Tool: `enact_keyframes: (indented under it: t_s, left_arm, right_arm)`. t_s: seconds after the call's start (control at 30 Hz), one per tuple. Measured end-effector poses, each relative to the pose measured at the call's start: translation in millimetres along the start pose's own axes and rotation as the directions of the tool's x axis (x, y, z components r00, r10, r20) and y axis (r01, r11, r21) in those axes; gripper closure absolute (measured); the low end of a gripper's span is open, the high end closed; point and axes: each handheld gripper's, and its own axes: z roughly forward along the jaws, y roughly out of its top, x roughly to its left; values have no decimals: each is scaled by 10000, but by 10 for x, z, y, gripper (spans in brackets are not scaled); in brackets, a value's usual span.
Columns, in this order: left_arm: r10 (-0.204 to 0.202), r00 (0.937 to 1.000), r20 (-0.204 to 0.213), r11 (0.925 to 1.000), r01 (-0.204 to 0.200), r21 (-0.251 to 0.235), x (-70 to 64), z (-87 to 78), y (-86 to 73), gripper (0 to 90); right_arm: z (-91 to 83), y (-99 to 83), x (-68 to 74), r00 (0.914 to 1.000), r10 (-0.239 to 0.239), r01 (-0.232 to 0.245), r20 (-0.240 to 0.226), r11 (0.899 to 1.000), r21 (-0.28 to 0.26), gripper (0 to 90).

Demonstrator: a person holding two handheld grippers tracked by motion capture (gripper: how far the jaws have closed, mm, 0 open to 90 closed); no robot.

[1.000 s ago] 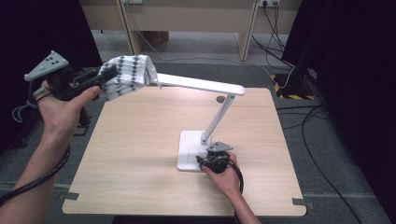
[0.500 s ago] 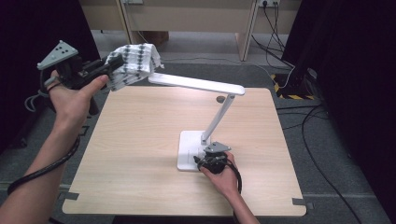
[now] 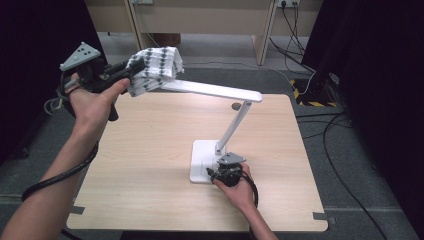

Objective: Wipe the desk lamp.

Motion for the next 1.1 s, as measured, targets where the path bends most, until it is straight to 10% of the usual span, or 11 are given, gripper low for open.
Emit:
enact_keyframes:
  t_s: [1.1]
  left_arm:
    - [157, 9998, 117, 9969, -165, 768, -250, 380, -199, 765]
  right_arm:
    - [-2, -13, -7, 9997, -234, 234, -14, 9997, -46, 442]
